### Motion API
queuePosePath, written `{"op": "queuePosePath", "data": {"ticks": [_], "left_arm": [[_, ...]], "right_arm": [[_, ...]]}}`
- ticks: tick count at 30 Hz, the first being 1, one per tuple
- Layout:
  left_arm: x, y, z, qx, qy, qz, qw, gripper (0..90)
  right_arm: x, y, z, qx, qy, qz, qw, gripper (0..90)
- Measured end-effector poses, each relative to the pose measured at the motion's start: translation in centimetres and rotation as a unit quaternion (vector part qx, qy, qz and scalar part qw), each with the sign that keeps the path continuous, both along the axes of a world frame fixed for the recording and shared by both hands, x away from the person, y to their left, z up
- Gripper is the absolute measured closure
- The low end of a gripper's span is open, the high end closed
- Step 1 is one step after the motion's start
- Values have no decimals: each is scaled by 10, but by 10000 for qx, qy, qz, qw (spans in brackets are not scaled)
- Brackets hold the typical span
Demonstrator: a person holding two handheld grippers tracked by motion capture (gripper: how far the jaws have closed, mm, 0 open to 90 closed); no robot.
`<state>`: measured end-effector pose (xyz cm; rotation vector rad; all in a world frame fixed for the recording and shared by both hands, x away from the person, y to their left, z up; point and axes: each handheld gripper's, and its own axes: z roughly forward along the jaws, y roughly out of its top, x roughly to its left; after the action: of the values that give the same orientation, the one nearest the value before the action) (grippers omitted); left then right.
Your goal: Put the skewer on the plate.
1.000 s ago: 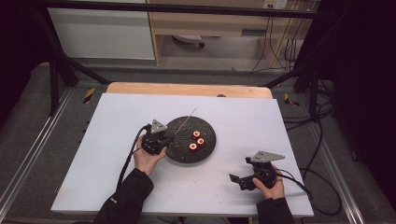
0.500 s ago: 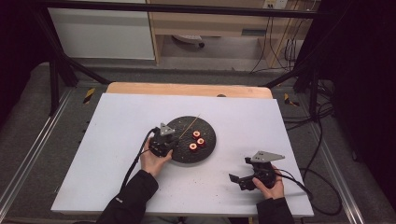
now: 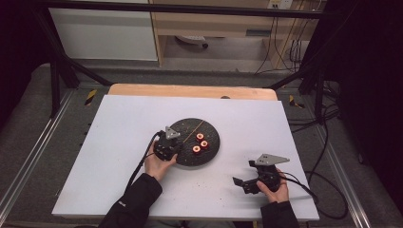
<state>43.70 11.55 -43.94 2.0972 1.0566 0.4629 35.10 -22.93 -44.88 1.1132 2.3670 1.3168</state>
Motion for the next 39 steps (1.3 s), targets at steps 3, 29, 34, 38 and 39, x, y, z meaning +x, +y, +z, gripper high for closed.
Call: {"op": "queuePosePath", "data": {"ticks": [3, 29, 34, 38, 39], "left_arm": [[-1, 4, 4, -55, -21, -49, 10000, 795], [-59, 98, 17, -93, -145, -610, 9980, 105], [-72, 120, 12, -303, -196, -450, 9983, 65], [-79, 136, 4, -363, -178, -333, 9986, 58], [-81, 139, 2, -392, -180, -323, 9985, 57]], "right_arm": [[0, 0, 0, -5, -18, 3, 10000, 21], [0, 0, 0, -33, 9, -39, 10000, 19], [0, 0, 0, -64, 21, -46, 10000, 15], [0, 0, -1, -94, 43, -72, 9999, 13], [1, 0, -1, -102, 34, -69, 9999, 13]]}}
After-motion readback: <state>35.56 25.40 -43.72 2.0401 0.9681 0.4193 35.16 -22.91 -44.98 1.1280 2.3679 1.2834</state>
